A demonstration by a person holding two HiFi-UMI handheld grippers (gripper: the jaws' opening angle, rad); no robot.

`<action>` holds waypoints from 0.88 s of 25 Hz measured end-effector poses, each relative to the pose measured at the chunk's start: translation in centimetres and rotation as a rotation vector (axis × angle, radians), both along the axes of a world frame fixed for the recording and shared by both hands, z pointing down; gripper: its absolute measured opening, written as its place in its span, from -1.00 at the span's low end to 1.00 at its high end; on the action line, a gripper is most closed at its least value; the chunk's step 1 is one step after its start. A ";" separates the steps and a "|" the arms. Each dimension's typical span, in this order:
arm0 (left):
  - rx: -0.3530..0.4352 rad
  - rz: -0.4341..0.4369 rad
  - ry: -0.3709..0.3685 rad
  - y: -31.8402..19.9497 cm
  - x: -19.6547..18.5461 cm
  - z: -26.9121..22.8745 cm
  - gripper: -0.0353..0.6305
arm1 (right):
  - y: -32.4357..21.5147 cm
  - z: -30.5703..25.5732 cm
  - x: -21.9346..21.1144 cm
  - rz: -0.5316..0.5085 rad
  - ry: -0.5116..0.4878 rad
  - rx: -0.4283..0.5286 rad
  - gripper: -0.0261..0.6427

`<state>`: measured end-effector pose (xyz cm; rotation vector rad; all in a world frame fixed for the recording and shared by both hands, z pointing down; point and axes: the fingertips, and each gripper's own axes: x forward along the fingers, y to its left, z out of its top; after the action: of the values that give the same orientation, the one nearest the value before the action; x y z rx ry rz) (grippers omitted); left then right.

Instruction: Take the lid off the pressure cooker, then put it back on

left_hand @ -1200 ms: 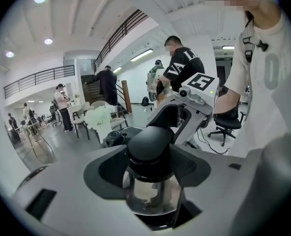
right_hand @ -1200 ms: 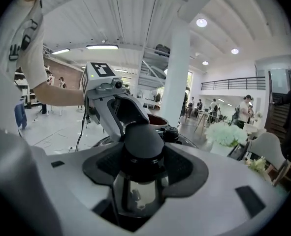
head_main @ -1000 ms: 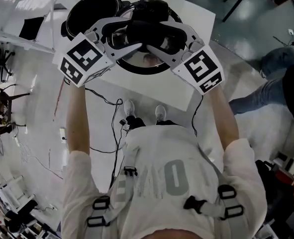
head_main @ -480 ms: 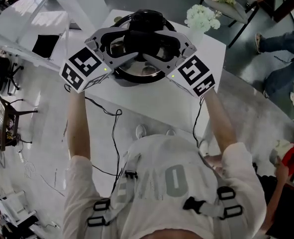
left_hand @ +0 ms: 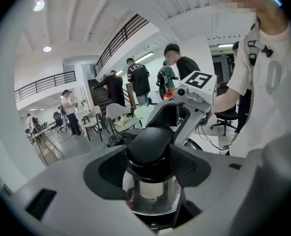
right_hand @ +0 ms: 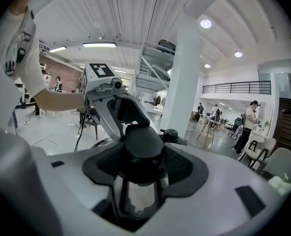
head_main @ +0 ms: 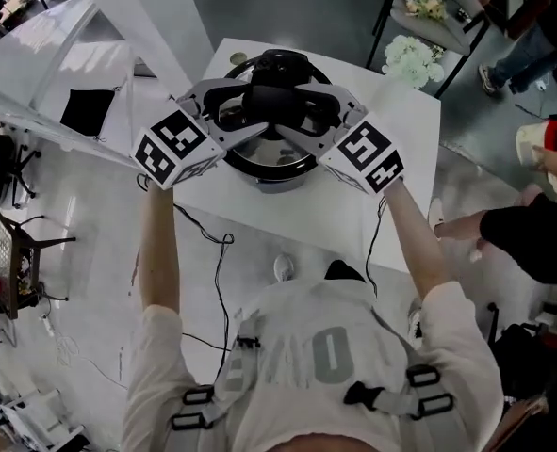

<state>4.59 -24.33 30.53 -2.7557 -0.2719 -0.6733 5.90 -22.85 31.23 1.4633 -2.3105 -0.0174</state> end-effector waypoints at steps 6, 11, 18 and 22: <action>-0.034 0.009 -0.007 -1.6 0.4 1.6 -0.08 | -1.6 1.7 0.4 0.012 -0.052 -0.043 -0.15; -0.047 0.002 -0.015 -2.4 1.1 2.3 -0.08 | -2.5 2.6 1.2 -0.001 -0.103 -0.079 -0.15; -0.105 0.000 0.004 -3.7 1.9 3.1 -0.08 | -3.7 3.3 2.0 -0.023 -0.140 -0.109 -0.15; -0.113 0.013 0.016 -3.4 1.6 3.2 -0.08 | -3.4 3.5 1.7 -0.002 -0.117 -0.146 -0.15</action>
<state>6.17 -27.75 33.71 -2.8628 -0.3339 -0.6511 7.56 -26.23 34.74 1.4232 -2.3495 0.2375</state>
